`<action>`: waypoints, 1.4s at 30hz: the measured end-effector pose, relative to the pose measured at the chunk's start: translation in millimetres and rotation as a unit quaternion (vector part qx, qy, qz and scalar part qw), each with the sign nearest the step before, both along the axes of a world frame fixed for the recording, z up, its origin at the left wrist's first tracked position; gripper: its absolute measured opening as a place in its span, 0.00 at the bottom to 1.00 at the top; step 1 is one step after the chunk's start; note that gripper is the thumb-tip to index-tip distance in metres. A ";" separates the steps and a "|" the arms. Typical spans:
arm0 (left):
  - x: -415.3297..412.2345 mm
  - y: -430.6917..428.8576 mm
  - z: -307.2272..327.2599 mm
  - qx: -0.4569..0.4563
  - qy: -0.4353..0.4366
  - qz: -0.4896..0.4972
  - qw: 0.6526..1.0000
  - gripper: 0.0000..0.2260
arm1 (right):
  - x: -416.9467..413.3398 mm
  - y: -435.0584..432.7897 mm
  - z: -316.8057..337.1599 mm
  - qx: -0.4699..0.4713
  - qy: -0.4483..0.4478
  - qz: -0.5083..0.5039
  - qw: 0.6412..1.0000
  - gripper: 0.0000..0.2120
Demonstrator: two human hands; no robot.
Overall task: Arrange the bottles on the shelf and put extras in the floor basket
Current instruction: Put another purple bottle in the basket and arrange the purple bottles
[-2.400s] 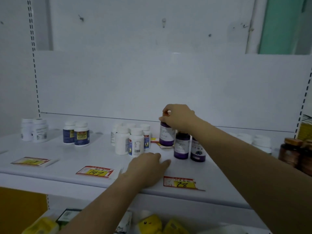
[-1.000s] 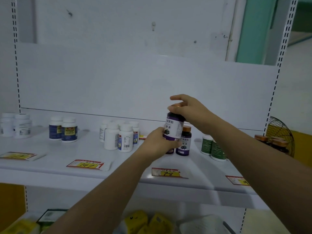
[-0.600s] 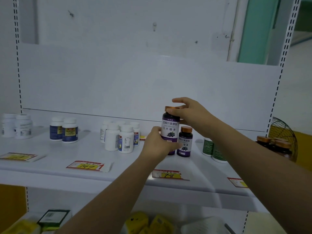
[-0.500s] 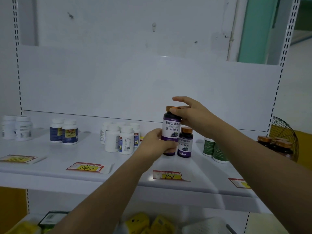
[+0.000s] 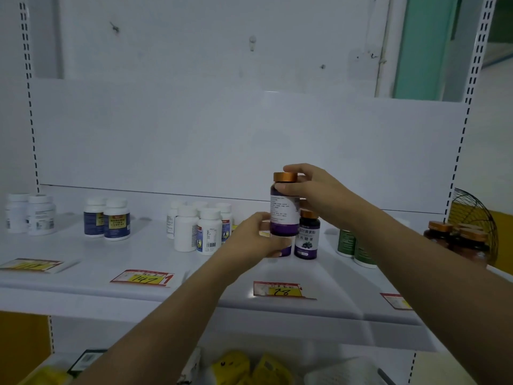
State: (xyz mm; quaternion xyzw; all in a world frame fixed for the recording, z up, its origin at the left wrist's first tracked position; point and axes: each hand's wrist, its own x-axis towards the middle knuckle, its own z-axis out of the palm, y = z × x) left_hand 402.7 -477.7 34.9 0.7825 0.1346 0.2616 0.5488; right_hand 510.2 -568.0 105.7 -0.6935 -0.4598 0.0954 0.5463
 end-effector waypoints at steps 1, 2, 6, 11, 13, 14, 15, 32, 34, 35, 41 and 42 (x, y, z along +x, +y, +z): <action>-0.5 0.1 -0.3 0.000 0.000 -0.014 1.000 0.27 | -0.3 -0.3 -0.6 0.000 0.014 0.023 1.000 0.23; 0.0 -0.3 -1.2 0.000 -0.006 -0.018 1.000 0.26 | -0.9 0.1 -1.9 -0.001 0.022 0.042 0.999 0.21; 5.1 -6.1 -5.2 0.031 -0.024 0.029 0.999 0.26 | -2.3 2.7 -4.2 -0.009 0.028 0.071 0.997 0.18; 9.0 -5.4 -8.9 0.128 -0.024 0.123 0.984 0.24 | -6.3 4.3 -6.7 -0.006 -0.055 -0.008 0.998 0.23; 7.1 -5.8 -7.2 0.122 -0.017 0.115 0.986 0.25 | -4.2 4.9 -5.8 0.022 -0.049 -0.027 0.998 0.23; 4.7 -5.4 -5.6 0.106 -0.011 0.094 0.990 0.26 | -2.1 4.0 -4.4 0.029 -0.042 -0.028 0.998 0.22; 1.6 -5.2 -3.6 0.085 -0.002 0.063 0.994 0.27 | 0.0 2.3 -2.5 0.033 -0.032 -0.023 0.999 0.22; -6.3 -11.4 -0.2 0.053 0.021 0.033 0.998 0.29 | -2.7 -7.6 0.0 0.000 -0.030 0.012 0.999 0.25; -10.5 -10.6 1.0 0.054 0.036 0.003 0.998 0.31 | 1.1 -10.9 0.3 -0.001 0.007 0.048 0.999 0.24; -10.8 -11.1 0.8 0.061 0.040 -0.002 0.997 0.30 | 1.4 -11.2 -0.3 -0.005 0.015 0.065 0.998 0.24; 0.5 -14.3 -5.5 0.093 -0.008 0.110 0.990 0.21 | -3.6 -8.1 -0.7 0.013 0.027 0.077 0.997 0.19; 1.9 -14.2 -5.8 0.100 -0.015 0.131 0.986 0.20 | -4.1 -8.1 -0.7 0.019 0.015 0.067 0.997 0.17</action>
